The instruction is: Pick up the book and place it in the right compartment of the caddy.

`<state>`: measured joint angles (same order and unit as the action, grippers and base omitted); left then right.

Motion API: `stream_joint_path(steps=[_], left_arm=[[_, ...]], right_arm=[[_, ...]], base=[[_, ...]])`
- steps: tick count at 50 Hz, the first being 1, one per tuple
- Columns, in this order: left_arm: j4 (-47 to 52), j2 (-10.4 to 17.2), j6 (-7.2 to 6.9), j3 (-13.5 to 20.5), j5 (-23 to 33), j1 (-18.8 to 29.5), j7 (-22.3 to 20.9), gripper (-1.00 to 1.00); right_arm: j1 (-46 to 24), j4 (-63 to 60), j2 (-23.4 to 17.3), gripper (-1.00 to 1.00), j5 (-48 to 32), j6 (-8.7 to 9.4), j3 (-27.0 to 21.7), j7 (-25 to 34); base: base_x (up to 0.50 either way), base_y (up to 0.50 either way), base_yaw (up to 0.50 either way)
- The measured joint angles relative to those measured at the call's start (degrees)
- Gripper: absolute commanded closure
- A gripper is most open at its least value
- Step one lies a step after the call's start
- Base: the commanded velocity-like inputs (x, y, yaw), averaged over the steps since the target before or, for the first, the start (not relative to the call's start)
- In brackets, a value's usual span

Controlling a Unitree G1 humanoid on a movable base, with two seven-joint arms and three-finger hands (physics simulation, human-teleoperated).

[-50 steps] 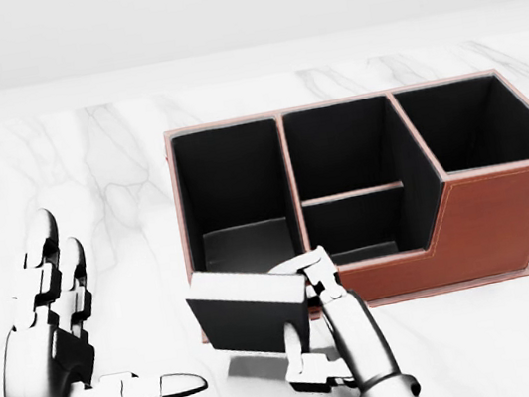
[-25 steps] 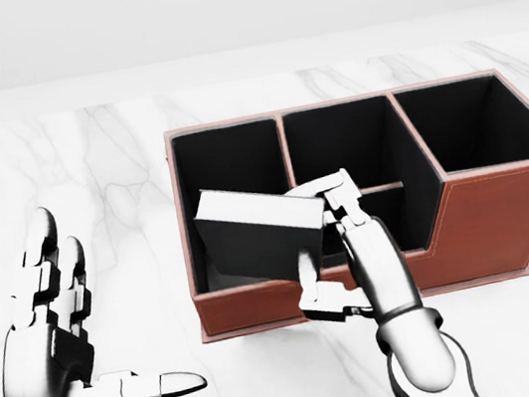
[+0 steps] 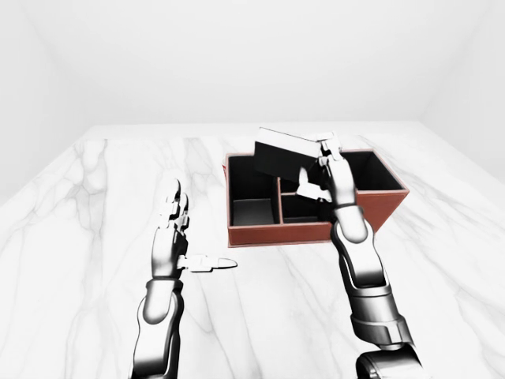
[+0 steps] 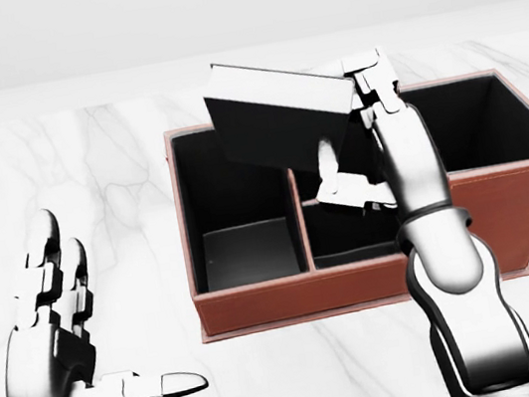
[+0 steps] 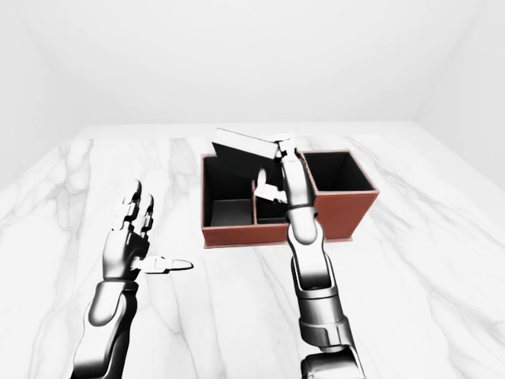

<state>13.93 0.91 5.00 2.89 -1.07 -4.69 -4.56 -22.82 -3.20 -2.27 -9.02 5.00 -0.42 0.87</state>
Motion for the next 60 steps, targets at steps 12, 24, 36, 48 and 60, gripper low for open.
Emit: stream_joint_path(steps=[12,24,36,48,60], left_arm=[[-0.3,0.0,0.0,-0.1,0.1,0.1,0.1,-1.0],[-0.6,0.0,0.0,-0.1,0.1,0.4,0.2,-1.0],[-0.7,0.0,0.0,-0.1,0.0,0.6,0.2,-1.0],[-0.9,0.0,0.0,-0.1,0.0,0.6,0.3,-1.0],[-1.2,0.0,0.0,-0.1,0.1,0.5,0.3,-1.0]], right_arm=[[-6.8,5.7,-3.7,1.0,2.1,0.0,-3.1,-1.1],[-11.4,10.3,-7.0,1.0,4.0,0.0,-5.2,-2.1],[-14.4,13.8,-10.1,1.0,6.2,0.0,-7.1,-3.1],[-15.2,15.5,-12.4,1.0,7.8,0.0,-8.5,-3.7],[-14.8,18.3,-14.1,1.0,8.9,0.0,-9.6,-4.1]], base=[[0.0,0.0,0.0],[0.0,0.0,0.0],[0.0,0.0,0.0],[0.0,0.0,0.0],[0.0,0.0,0.0]])
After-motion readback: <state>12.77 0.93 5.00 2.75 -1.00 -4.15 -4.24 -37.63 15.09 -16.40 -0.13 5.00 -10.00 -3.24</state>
